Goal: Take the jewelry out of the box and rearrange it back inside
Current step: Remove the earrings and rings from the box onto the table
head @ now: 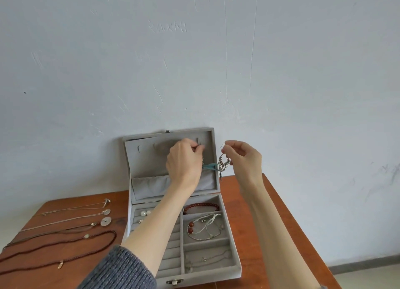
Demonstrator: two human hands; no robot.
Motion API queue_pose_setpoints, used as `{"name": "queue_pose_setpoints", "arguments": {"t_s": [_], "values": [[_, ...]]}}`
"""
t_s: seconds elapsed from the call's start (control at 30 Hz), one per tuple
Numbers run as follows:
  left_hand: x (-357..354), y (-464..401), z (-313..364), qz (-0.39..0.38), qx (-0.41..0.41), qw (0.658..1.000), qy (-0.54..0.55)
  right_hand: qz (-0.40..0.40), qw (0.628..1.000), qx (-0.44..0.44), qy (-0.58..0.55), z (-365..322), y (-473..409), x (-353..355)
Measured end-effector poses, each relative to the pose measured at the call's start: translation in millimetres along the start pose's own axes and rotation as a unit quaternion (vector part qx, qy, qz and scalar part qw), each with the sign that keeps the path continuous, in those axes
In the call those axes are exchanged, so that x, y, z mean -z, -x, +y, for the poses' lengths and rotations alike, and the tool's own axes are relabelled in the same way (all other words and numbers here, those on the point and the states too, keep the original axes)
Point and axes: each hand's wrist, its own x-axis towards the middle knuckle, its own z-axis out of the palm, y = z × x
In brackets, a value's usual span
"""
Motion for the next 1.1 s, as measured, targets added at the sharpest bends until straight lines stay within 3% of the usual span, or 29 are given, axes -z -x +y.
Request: {"name": "queue_pose_setpoints", "arguments": {"t_s": [0.7,0.93,1.1], "values": [[-5,2,6,0.022,-0.027,0.993,-0.115,-0.006,1.0,-0.018,0.01,-16,-3,13],[-2,-5,11,0.058,-0.041,0.997,-0.002,-0.018,0.999,-0.022,0.019,-16,-2,10],[17,-7,18,-0.007,0.05,0.966,0.254,-0.029,0.999,-0.015,0.024,-20,2,7]]}}
